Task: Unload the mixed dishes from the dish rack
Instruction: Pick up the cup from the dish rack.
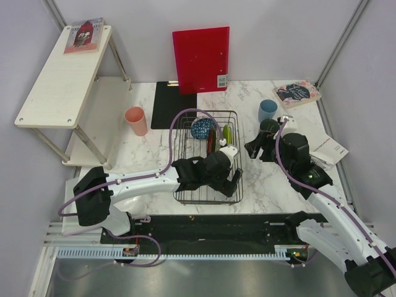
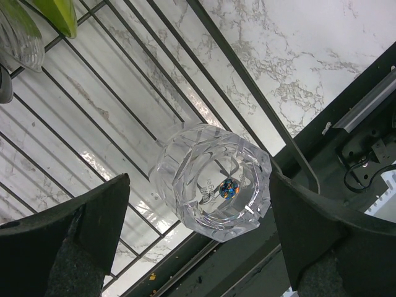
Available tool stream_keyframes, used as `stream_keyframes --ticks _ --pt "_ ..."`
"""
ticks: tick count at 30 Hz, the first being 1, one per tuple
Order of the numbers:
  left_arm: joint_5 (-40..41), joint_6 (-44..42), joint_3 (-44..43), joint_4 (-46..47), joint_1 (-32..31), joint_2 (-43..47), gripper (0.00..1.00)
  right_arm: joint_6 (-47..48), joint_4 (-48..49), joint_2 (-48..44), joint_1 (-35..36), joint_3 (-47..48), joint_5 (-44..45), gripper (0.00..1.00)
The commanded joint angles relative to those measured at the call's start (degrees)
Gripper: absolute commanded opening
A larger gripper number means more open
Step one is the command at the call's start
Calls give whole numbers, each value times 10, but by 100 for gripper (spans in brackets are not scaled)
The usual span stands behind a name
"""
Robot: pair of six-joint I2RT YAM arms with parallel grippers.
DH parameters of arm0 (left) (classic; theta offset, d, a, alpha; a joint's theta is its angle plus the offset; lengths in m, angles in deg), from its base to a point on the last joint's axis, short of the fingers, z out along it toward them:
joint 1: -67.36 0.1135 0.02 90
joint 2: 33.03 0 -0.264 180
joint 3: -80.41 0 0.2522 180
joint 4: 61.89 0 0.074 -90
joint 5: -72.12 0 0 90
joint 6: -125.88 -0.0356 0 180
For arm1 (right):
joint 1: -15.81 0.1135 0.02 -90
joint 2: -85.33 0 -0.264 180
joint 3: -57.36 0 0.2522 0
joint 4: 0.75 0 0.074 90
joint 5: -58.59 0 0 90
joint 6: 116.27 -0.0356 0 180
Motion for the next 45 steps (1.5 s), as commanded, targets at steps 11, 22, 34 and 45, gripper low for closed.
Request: stream_keyframes --ticks 11,22,34,45 --pt "30 -9 3 3 -9 54 99 -13 28 4 1 -5 -20 79" --pt "20 -7 10 2 -16 26 99 -16 29 -2 1 -12 -20 79" --pt "4 -8 8 2 -17 -19 99 -16 29 0 1 -14 -19 80" --pt "9 -16 23 12 -20 0 43 -16 28 -2 2 -13 -18 80"
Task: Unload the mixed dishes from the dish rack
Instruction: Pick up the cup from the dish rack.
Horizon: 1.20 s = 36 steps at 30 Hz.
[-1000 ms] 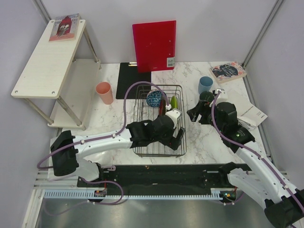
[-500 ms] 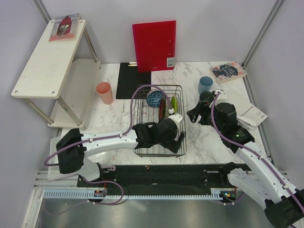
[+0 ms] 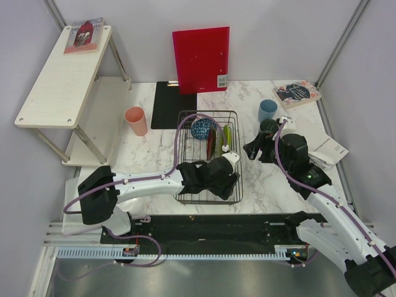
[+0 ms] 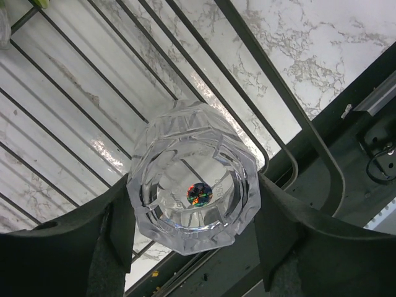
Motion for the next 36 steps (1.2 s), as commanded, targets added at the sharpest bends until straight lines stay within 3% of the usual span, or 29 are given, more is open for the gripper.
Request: stream_keyframes --ticks 1,3,4,5,11,13,16,20,23,28,30,32,36 --pt "14 -14 13 8 -6 30 34 -7 21 -7 1 -4 -6 80" --pt "19 -15 16 6 -6 48 22 -8 21 -11 1 -4 -8 80" --pt "18 -16 16 1 -6 54 9 -8 20 -12 1 -3 -8 80" --pt "18 -16 16 -6 -6 72 3 -7 20 -13 2 -2 -8 79" --pt "14 -23 32 -10 -6 187 2 -4 11 -42 1 10 21 78" --pt "-64 -56 63 71 -5 275 2 -12 20 -76 1 -3 58 78" --pt "-129 -34 153 202 6 400 2 -30 35 -136 0 -30 126 79" --pt "-204 24 190 253 63 468 2 -46 30 -111 1 -34 84 79" --pt "-298 92 210 318 140 503 2 -71 54 -105 1 -50 18 74" --pt "-464 296 271 506 318 500 2 -90 131 -124 0 -83 -87 69" --pt "-504 403 296 641 374 460 2 -94 162 -130 1 -87 -120 69" --pt "-517 475 326 799 399 397 2 -104 199 -144 1 -91 -157 70" --pt "-530 604 326 986 417 287 2 -136 268 -161 1 -101 -203 71"
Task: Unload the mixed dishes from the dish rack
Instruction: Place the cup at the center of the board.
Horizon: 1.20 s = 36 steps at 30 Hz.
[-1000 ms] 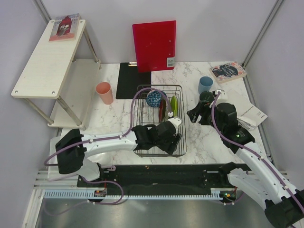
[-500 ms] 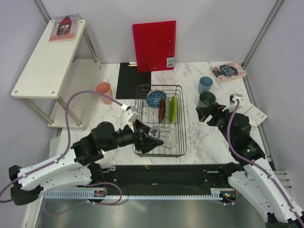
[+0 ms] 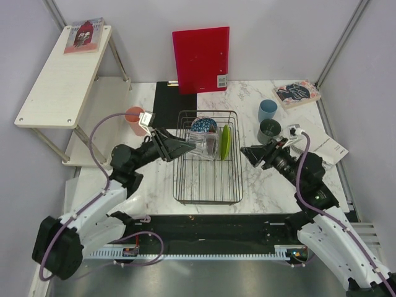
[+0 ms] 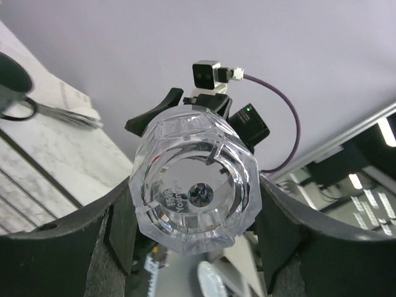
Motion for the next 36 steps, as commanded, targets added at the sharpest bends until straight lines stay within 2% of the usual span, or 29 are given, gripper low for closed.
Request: stream_keyframes --ticks 1,3,6,18,30,32,35,36 --pt "-62 215 -11 335 9 -106 2 -45 135 -15 1 -11 -87 71" --pt "-64 258 -19 410 9 -156 2 -82 198 -9 1 -19 -112 71" --pt "-66 260 -30 416 9 -176 2 -121 277 15 1 -18 -141 71" --pt "-66 243 -19 397 9 -187 2 -125 350 125 13 -5 -168 71" --pt "-68 247 -24 408 -4 -214 2 -88 373 233 95 49 -148 70" --pt "-71 246 -24 407 -8 -216 2 -81 371 246 107 56 -129 66" --pt "-71 246 -15 404 -9 -210 2 -65 333 257 108 66 -94 41" --pt "-72 244 -6 403 -9 -206 2 -62 320 252 108 68 -84 24"
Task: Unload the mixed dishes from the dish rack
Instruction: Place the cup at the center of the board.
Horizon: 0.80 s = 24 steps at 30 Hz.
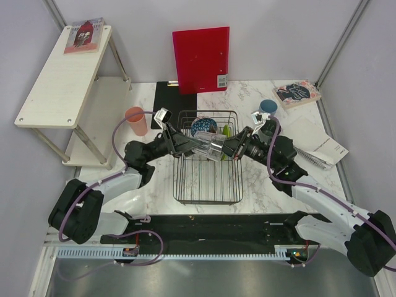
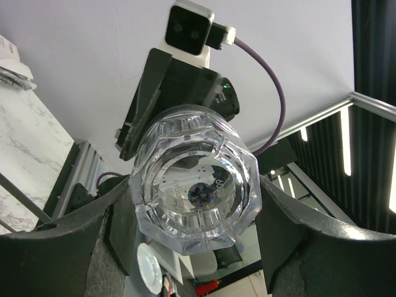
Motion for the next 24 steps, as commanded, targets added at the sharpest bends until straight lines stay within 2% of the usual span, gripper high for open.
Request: stream_keyframes --ticks 1,3,4,5,6,7,8,9,10,11,12,13,14,17,19,21,22,24 --pt "-11 15 6 128 -3 19 2 35 -39 -8 2 31 57 17" --pt "-13 1 10 112 -2 29 2 53 -65 -29 2 31 83 0" --pt "-15 -8 9 75 -1 41 2 61 -95 -38 2 35 92 0" --pt "-26 -36 6 51 0 47 23 68 -112 -47 2 38 100 0" --pt "-34 -56 -6 16 0 54 48 93 -135 -65 2 43 128 0" --pt "-41 -104 -13 -70 0 64 70 108 -206 -74 3 65 152 0" --pt "-38 -135 -22 -139 1 87 99 124 -247 -83 2 79 180 0" --pt "-30 -175 -44 -211 2 105 99 137 -286 -98 3 94 218 0" --pt "-13 -227 -61 -294 3 123 99 157 -363 -103 2 124 294 0" --pt "77 -350 -83 -529 1 140 99 166 -399 -106 2 142 338 0" --pt "160 -401 -131 -638 -3 172 99 173 -430 -102 2 160 371 0" --pt "246 -425 -147 -729 -5 181 99 181 -488 -96 2 194 405 0" --pt "358 -447 -153 -812 0 187 99 184 -513 -89 0 208 474 0" --pt "440 -456 -160 -877 2 211 99 171 -582 -48 -21 255 535 0" --pt "442 -451 -146 -895 2 238 99 155 -638 3 -67 297 535 0" --pt "457 -445 -131 -902 2 257 99 131 -665 64 -117 319 494 0" --pt "458 -444 -127 -912 2 273 99 123 -691 84 -163 338 486 0" --pt "457 -444 -118 -923 2 290 99 107 -716 133 -183 360 510 0"
